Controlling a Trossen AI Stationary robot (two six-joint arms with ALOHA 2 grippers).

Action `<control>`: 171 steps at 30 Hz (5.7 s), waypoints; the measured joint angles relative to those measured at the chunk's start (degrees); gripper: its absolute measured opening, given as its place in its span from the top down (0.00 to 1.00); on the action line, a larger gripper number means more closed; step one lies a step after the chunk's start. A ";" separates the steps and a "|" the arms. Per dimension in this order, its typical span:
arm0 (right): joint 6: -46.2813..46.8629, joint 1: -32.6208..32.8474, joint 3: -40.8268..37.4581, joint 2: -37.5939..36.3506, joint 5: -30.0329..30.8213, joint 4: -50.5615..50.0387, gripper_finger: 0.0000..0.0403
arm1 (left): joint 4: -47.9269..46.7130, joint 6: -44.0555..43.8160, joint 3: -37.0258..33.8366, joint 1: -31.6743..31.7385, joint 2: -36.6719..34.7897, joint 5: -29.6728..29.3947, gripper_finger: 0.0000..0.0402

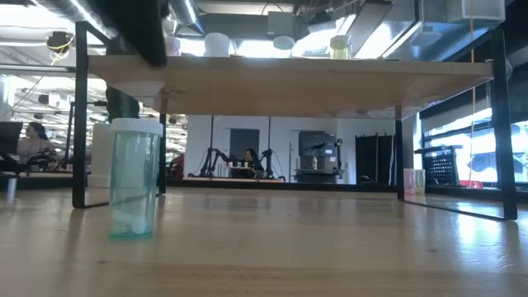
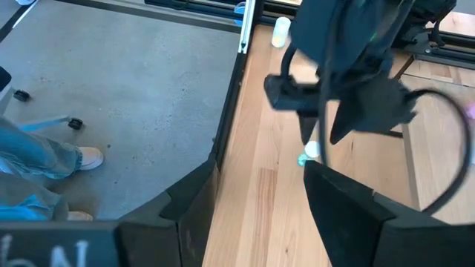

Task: Pick and place medicine bottles onto shelf by color
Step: Put the blue pill bottle on the shelf aligned with the other blue pill bottles

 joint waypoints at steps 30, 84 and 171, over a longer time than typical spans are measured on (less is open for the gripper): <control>0.53 -4.01 -3.84 0.02 0.10 9.64 0.49 | -3.54 -16.79 0.04 -23.65 -13.82 -32.90 0.50; -22.92 -17.64 -52.07 0.28 -12.36 76.64 0.49 | -3.48 -19.29 0.02 -25.18 -13.73 -36.32 0.50; -23.77 -23.04 -28.41 16.74 -18.93 40.96 0.49 | -4.73 -18.91 -0.02 -25.83 -13.73 -36.27 0.50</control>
